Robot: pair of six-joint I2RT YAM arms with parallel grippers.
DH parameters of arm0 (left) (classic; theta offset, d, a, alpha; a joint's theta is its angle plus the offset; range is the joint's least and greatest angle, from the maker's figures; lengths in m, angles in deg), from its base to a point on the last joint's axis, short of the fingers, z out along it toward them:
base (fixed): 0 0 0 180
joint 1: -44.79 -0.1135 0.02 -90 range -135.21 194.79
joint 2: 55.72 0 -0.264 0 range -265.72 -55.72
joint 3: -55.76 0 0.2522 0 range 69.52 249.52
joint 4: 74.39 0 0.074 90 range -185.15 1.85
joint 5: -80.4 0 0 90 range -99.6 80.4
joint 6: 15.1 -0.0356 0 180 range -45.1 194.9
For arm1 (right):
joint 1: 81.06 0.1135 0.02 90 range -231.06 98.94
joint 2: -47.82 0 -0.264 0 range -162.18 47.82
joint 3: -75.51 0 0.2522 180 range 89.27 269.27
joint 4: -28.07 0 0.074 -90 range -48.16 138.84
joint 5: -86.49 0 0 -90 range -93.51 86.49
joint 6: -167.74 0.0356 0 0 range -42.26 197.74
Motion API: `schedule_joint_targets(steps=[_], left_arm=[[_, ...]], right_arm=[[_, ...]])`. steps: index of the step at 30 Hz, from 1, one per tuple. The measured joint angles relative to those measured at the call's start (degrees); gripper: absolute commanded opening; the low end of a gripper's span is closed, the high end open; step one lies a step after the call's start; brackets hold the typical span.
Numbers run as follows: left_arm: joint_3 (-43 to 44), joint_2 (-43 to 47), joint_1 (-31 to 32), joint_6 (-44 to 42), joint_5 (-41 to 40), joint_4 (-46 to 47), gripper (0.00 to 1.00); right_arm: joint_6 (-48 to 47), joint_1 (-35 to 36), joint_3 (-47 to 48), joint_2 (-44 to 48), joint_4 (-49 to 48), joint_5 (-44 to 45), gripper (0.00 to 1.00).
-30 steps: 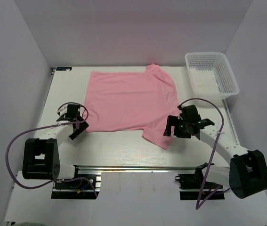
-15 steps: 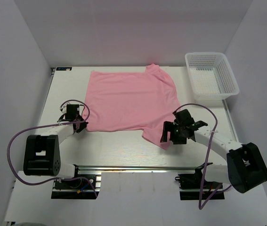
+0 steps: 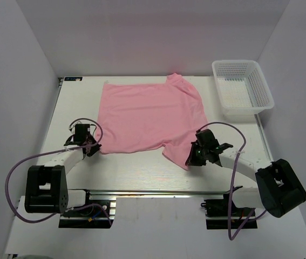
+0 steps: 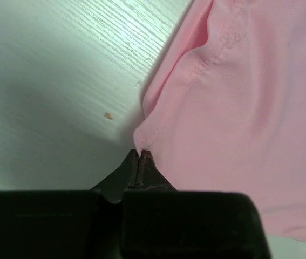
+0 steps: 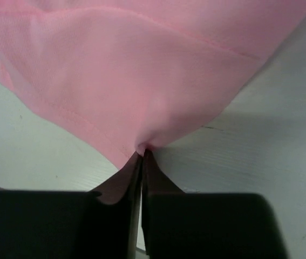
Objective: Fold and stack the t-shirts
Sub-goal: Flatten out the tshirt
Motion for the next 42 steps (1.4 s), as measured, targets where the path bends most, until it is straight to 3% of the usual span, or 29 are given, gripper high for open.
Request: schedule_joint_targets(steps=[8,15,28,36,42], left_arm=[[0.04,7.39,0.0,-0.2,0.07,-3.23,0.0],[6.03,14.25,0.02,-0.22,0.15,-6.03,0.0],[42.16,17.97,0.02,-3.04,-3.34,-8.52,0.0],[62.23,16.57,0.09,-8.5,-4.76,-10.73,0.0],[73.85,16.72,0.33,-12.61,-4.57,-13.55,0.0]], right_arm=[[0.13,0.0,-0.31,8.22,0.33,6.97,0.0],[-4.87,-0.02,7.91,20.5,1.33,11.85,0.0],[-20.15,-0.07,41.64,23.12,-2.05,26.8,0.0],[-32.13,0.0,69.46,16.55,0.92,23.58,0.0],[-37.53,0.02,76.7,19.17,4.59,20.04,0.0]])
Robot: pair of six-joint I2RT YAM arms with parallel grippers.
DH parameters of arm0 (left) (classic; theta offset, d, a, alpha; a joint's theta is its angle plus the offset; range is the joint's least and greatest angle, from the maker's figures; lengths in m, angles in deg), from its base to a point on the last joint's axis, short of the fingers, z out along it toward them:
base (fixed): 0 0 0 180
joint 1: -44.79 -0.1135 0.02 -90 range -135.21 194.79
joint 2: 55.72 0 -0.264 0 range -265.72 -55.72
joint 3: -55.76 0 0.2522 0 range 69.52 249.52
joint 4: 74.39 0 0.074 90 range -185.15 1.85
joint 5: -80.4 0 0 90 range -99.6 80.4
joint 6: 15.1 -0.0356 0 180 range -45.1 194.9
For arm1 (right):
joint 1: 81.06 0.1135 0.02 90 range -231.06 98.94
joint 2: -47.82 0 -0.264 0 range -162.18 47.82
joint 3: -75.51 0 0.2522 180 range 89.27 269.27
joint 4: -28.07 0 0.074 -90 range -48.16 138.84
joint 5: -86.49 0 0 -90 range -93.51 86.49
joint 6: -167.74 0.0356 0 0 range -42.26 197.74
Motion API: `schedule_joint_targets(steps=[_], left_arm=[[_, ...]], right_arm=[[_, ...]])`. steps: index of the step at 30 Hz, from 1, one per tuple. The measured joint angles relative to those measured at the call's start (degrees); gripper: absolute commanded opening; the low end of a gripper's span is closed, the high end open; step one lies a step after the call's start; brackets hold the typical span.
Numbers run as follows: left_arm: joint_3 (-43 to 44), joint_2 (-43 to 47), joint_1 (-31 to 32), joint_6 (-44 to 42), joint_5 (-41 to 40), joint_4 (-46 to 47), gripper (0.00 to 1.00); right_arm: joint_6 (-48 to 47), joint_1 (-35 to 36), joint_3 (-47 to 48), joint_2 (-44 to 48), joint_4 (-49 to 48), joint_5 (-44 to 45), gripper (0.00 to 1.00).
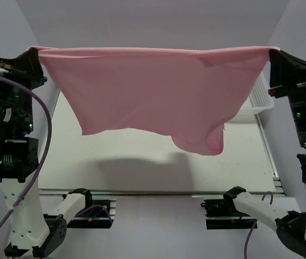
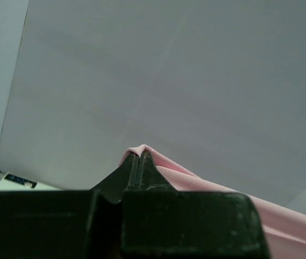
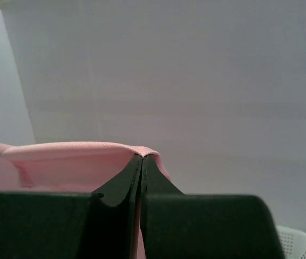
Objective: Fold and stack the t-shirts
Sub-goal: Flatten out the tshirt
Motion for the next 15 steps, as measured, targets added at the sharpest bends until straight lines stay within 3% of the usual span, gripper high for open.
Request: schedule_joint_targets(steps=[15], left_arm=[[4.63,12.59,0.07,-3.54,11.06,-4.61,0.0]], right_arm=[[-1.68,-0.02,1.51,14.1,7.54,-11.34,0.0]])
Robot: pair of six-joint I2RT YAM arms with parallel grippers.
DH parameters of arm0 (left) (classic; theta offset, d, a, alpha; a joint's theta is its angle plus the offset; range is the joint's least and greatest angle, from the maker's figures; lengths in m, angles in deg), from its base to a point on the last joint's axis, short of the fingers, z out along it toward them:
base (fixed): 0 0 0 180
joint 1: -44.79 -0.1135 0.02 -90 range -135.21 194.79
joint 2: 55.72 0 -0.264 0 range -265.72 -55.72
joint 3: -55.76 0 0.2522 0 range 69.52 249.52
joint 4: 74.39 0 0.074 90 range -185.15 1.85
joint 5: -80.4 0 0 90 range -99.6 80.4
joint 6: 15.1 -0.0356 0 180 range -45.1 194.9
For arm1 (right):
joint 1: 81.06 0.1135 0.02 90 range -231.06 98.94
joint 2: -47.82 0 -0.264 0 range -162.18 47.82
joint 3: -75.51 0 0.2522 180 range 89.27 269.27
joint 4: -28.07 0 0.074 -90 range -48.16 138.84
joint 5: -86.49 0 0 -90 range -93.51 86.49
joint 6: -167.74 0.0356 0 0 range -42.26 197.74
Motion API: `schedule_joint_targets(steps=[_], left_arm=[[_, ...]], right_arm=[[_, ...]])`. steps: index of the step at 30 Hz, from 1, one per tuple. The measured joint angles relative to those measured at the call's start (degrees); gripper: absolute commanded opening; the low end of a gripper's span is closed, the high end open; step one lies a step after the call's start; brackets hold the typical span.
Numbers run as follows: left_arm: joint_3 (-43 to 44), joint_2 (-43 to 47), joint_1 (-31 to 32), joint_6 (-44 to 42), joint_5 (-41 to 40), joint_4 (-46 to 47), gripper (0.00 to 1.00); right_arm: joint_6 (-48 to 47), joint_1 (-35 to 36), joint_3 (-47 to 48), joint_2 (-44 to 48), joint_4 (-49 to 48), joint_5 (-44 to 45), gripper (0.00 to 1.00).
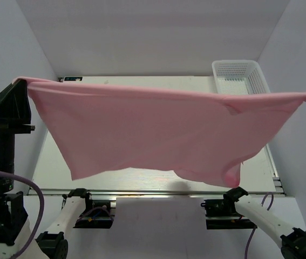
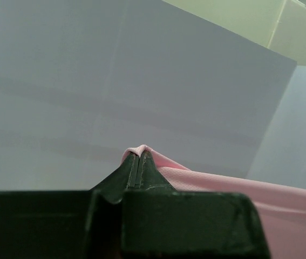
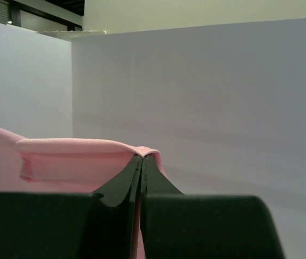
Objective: Fold and stack the t-shirts
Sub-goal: Flatten out the tshirt
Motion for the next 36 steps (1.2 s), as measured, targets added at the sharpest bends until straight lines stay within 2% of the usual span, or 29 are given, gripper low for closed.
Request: schedule_joint_targets(steps=[6,12,17,22,27,31,36], left_arm=[[-5.84,2.45,-0.02,0.33,3.26,1.01,0.0],[-20.13,-0.2,-0.02,1.57,3.76,5.57,0.0],[-34.38,-11.15,0.02,2.14,3.21,13.62,0.0],[-43.74,-30.8,0.0,1.88,1.97,20.46,0.0],[-41.44,-50.75,-0.02,0.83,-0.07,23.28,0.0],[-32.13,-65.96,-0.02,0.0,-0.66,24.55,0.0],[-22.47,-77.94,-0.02,-0.63,-0.94,24.5,0.0]], right_arm=[[0.52,0.0,-6.19,3.74,-2.05,0.52,0.0],[0.79,0.0,-24.65,1.79,-13.07,9.62,0.0],[0.72,-0.09,-36.11,-12.33,-21.55,20.44,0.0],[1.75,-1.4,-42.34,-31.47,-26.38,26.71,0.0],[5.68,-4.42,-38.86,-48.98,-27.12,24.68,0.0],[8.02,-6.43,-29.29,-64.35,-26.47,20.2,0.0],[9.9,-8.39,-20.72,-75.63,-23.98,15.26,0.0]])
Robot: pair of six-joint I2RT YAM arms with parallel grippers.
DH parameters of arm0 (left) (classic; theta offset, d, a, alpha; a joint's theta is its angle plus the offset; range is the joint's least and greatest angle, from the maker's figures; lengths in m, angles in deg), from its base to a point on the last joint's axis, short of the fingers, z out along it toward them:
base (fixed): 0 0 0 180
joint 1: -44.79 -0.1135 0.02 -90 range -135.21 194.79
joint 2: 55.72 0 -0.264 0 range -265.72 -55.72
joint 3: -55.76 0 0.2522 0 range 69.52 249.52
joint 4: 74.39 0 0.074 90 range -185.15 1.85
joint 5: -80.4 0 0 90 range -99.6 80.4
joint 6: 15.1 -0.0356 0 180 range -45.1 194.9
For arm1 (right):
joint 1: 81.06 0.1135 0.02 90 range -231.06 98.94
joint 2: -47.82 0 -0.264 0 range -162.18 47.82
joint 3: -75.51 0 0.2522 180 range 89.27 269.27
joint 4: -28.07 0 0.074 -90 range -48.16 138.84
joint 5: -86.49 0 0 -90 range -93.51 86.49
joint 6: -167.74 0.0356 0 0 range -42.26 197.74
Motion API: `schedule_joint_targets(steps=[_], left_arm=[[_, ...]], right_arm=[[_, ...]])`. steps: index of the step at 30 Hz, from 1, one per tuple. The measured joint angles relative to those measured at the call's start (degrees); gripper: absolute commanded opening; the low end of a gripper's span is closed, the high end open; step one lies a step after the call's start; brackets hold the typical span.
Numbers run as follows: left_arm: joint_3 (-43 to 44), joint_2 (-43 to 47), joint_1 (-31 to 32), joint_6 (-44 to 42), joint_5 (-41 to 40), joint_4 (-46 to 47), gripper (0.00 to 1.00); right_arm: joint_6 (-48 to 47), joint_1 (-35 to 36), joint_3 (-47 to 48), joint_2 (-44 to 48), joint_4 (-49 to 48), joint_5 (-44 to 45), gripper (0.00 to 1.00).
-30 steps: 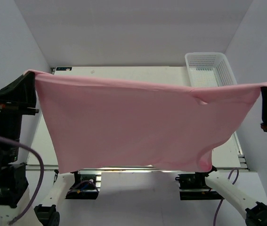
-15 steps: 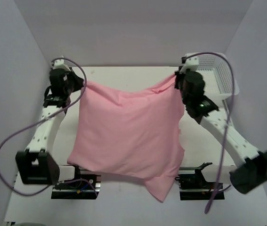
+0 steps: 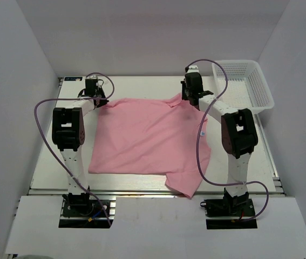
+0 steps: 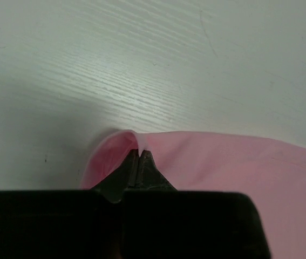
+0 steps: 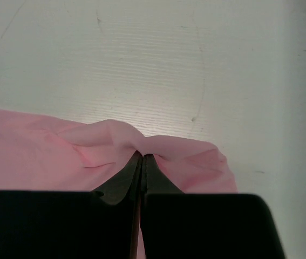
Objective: Fold and stack the t-shirts
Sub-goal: Flatten out the tshirt, then fold the flattened tshirt in 1/3 of the way
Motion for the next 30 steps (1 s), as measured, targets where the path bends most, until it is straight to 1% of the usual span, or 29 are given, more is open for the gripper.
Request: schedule_joint_targets(steps=[4,8,10,21,26,30], left_arm=[[2.19,-2.1,-0.02,-0.42,-0.09,-0.24,0.0],[2.54,-1.64,-0.02,-0.66,-0.11,0.15,0.0],[0.98,-0.24,-0.02,-0.79,-0.37,0.63,0.0],[-17.03,17.27,-0.02,-1.33,-4.02,1.44,0.0],[-21.18,23.06,-0.02,-1.44,-5.4,1.03,0.0],[-24.68,26.86,-0.02,-1.44,-5.68,0.76,0.0]], right_arm=[[1.07,-1.31,3.13,-2.67,1.03,-4.22,0.0],[2.21,-2.36,2.99,-2.12,1.75,-7.15,0.0],[2.84,-2.75,1.4,-0.66,2.21,-8.44,0.0],[7.98,-4.42,-15.85,21.03,9.81,-15.87,0.0],[10.91,-4.85,-21.81,25.73,14.51,-20.17,0.0],[12.83,-4.92,-25.46,28.17,18.95,-21.22,0.0]])
